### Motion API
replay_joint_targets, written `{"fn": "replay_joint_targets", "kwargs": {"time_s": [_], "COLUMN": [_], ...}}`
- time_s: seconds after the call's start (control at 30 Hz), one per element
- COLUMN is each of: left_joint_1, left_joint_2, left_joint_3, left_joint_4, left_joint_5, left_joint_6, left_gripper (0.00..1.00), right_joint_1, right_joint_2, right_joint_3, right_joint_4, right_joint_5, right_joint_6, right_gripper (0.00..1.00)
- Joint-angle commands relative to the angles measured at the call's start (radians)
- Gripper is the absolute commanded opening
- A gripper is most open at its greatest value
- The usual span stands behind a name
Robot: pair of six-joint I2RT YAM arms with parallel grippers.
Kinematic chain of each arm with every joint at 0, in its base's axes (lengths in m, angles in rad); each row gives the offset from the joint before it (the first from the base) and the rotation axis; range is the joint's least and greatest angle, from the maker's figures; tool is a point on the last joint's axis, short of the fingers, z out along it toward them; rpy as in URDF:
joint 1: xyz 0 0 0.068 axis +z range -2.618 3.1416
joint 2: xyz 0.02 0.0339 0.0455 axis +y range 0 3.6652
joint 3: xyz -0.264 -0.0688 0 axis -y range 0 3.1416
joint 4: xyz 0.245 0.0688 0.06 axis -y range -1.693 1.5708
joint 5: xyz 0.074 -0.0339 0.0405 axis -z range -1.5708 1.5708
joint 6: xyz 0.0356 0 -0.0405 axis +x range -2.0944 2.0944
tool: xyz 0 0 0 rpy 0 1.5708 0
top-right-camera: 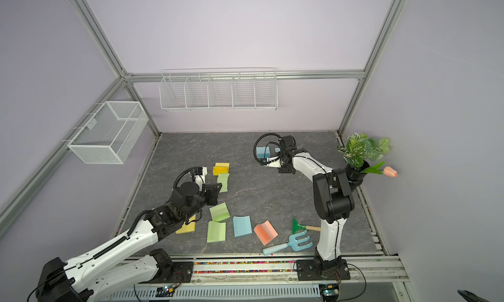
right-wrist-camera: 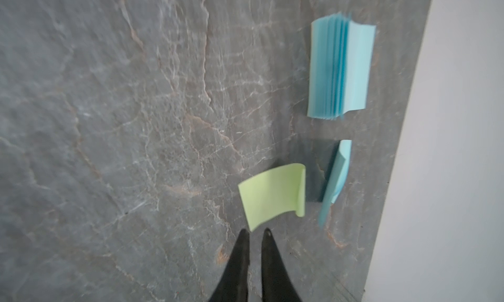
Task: Tear off pages from different memo pads
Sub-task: Place the paper at the center of the board.
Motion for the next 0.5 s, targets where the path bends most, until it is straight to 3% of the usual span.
{"fn": "replay_joint_targets", "kwargs": {"time_s": [0.0, 0.2, 0.33, 0.47], "left_joint_1": [0.003, 0.004, 0.003, 0.004], "left_joint_2": [-0.01, -0.005, 0.0, 0.023], "left_joint_3": [0.01, 0.01, 0.011, 0.0], "left_joint_4": [-0.003, 0.001, 0.005, 0.043], "left_joint_5": [-0.008, -0.002, 0.006, 0.011], "left_joint_6": [-0.019, -0.02, -0.024, -0.027], "left_gripper": [0.0, 0.0, 0.0, 0.0], "right_joint_1": [-0.017, -0.021, -0.032, -0.032], "right_joint_2": [0.045, 0.061, 0.054, -0.004], "right_joint_3": [0.05, 0.096, 0.137, 0.136], "right_joint_4": [-0.049, -0.053, -0.03, 0.082], "right_joint_5": [0.01, -0.024, -0.045, -0.038], "right_joint_6": [-0.039, -0.011, 0.108, 0.336], "right_gripper": [0.14, 0.16, 0.21, 0.39]}}
